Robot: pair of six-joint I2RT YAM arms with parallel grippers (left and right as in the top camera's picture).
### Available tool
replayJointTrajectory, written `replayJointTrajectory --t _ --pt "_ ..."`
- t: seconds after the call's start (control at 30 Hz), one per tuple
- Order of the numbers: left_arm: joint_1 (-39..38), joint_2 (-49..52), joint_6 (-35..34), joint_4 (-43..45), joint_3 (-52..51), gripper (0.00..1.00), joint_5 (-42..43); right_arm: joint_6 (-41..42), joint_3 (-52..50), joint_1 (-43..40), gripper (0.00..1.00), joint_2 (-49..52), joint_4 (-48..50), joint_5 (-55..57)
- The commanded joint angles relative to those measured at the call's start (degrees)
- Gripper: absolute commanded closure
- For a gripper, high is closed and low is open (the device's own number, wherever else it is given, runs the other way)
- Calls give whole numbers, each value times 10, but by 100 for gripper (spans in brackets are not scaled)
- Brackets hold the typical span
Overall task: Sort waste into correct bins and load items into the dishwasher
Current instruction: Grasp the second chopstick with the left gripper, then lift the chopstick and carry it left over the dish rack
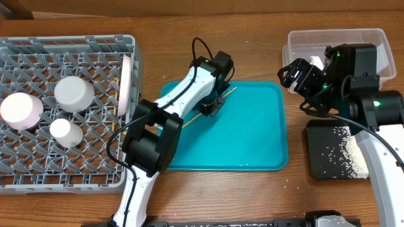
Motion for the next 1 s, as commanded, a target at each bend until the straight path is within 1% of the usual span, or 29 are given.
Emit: replayJointTrajectory --t 0.0,0.1,0.17,0.23,0.33,0.47,0.57,0.67,0.8,0.87,0.97 --pt "0 13 -1 -15 -1 96 19 -4 3 -1 0 0 3 6" --pt "0 11 -3 -54 20 96 44 -4 3 -1 0 0 3 6" --pt "0 10 -18 -98 57 96 47 -4 3 -1 0 0 3 6" --pt "3 7 -49 -175 151 96 50 -4 3 -1 0 0 3 6" --pt "14 -1 -96 -233 254 96 51 -4 3 -1 0 0 3 6" --pt "48 -21 -146 -286 389 96 50 -4 3 -1 0 0 3 6" --pt "92 -42 -157 -314 469 96 50 -4 3 -1 0 0 3 6" --pt "153 -68 -156 -327 513 96 38 -4 3 -1 0 0 3 6" --pt "252 -102 -157 -327 515 96 -10 -4 3 -1 0 0 3 6" --pt "289 -105 -156 -327 515 96 -18 -4 3 -1 0 0 3 6" --pt "347 -105 -149 -326 508 96 3 -4 3 -1 0 0 3 6"
